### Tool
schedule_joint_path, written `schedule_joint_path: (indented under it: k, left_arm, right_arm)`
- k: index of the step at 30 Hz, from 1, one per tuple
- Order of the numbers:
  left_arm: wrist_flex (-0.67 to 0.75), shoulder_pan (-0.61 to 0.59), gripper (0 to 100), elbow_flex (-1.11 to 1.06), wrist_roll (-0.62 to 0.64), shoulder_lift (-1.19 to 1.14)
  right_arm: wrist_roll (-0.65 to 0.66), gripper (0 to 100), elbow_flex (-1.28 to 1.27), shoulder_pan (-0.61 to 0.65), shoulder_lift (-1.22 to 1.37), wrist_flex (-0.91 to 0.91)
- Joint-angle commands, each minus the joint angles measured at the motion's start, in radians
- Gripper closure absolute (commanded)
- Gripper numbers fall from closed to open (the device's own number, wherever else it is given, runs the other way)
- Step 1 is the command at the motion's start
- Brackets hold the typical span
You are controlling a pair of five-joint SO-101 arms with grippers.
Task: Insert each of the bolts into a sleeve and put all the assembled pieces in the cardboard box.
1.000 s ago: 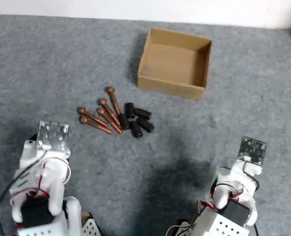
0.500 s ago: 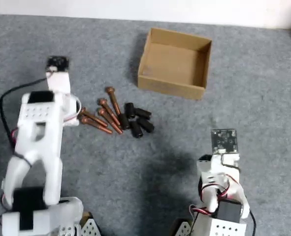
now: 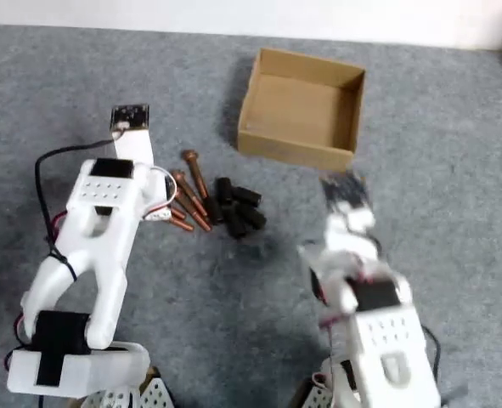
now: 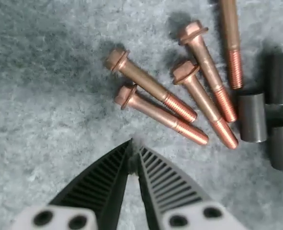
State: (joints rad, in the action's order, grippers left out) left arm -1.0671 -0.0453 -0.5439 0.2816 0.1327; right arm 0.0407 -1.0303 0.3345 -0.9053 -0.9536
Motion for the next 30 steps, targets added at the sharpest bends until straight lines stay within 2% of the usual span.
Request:
schedule_joint_path:
  k: [1, 3, 6, 10, 14, 20, 26, 30]
  left_arm:
    - [0.049, 0.016, 99, -0.022, -0.020, 0.010]
    - [0.051, 0.015, 99, -0.024, -0.020, 0.012]
    - [0.055, -0.019, 99, -0.028, -0.018, 0.012]
    - [0.057, -0.088, 99, -0.027, -0.017, 0.012]
    - [0.055, -0.110, 99, -0.027, 0.021, 0.012]
    - [0.054, -0.108, 99, -0.028, 0.028, 0.012]
    - [0.074, -0.108, 99, -0.030, 0.025, 0.004]
    - [0.120, -0.108, 99, -0.054, 0.025, 0.008]
  right_arm:
    - [-0.052, 98.9, 0.314, 0.193, 0.406, 0.030]
    - [-0.055, 98.9, 0.467, 0.289, 0.585, 0.030]
    - [-0.055, 98.9, 0.702, 0.360, 0.852, 0.030]
    - [-0.055, 98.9, 0.997, 0.366, 1.178, 0.012]
    - [-0.052, 98.8, 1.256, 0.364, 1.400, -0.131]
    - [-0.054, 98.8, 1.504, 0.371, 1.543, -0.286]
    - [-0.051, 98.8, 1.601, 0.364, 1.583, -0.298]
    - [-0.018, 98.8, 1.664, 0.364, 1.583, -0.371]
